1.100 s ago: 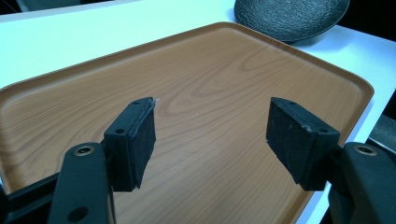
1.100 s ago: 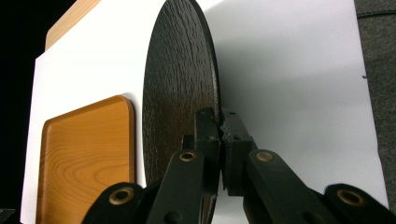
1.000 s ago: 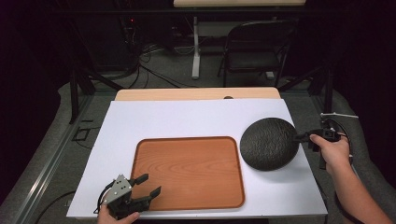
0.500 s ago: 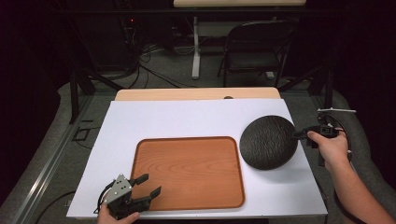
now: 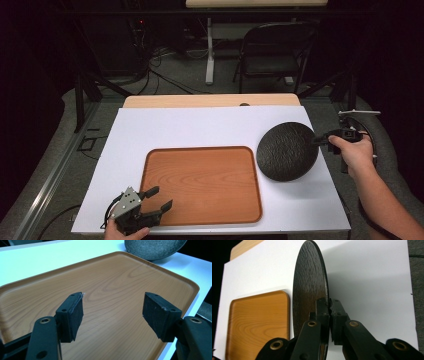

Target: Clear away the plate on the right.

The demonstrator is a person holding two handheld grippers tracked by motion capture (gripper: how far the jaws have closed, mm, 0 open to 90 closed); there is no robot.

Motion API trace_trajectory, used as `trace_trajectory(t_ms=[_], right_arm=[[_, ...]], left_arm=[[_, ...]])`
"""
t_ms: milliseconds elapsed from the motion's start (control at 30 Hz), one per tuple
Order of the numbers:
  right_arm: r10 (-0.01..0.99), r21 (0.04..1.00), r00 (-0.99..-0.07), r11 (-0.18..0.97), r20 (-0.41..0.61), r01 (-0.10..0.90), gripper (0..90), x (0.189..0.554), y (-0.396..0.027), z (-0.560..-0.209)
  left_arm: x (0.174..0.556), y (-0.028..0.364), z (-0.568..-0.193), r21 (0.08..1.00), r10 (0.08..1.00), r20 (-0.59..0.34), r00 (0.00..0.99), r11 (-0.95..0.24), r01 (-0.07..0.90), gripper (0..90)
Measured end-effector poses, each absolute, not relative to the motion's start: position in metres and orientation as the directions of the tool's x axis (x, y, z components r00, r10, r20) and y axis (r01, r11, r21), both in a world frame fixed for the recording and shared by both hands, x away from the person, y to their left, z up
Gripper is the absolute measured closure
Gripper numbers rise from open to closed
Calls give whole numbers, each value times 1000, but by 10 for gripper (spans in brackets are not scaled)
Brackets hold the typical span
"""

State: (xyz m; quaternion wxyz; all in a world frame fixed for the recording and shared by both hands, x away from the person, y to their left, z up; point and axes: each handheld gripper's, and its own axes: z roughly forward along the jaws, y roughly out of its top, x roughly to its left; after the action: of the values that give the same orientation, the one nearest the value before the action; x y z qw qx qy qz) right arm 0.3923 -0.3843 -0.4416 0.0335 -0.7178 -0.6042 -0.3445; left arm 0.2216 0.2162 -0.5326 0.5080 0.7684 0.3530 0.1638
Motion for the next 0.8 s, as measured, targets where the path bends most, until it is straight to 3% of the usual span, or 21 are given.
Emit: trace_trajectory(t_ms=[333,800], right_arm=[[848,382,4,-243,530,892,864,385,-383,-416],[838,386,-26,-224,544,895,861,381,-377,-412]], left_arm=[[222,216,-532,896,709,-111,697,-231,378,328],[222,216,-532,897,709,-112,696,-230,378,329]])
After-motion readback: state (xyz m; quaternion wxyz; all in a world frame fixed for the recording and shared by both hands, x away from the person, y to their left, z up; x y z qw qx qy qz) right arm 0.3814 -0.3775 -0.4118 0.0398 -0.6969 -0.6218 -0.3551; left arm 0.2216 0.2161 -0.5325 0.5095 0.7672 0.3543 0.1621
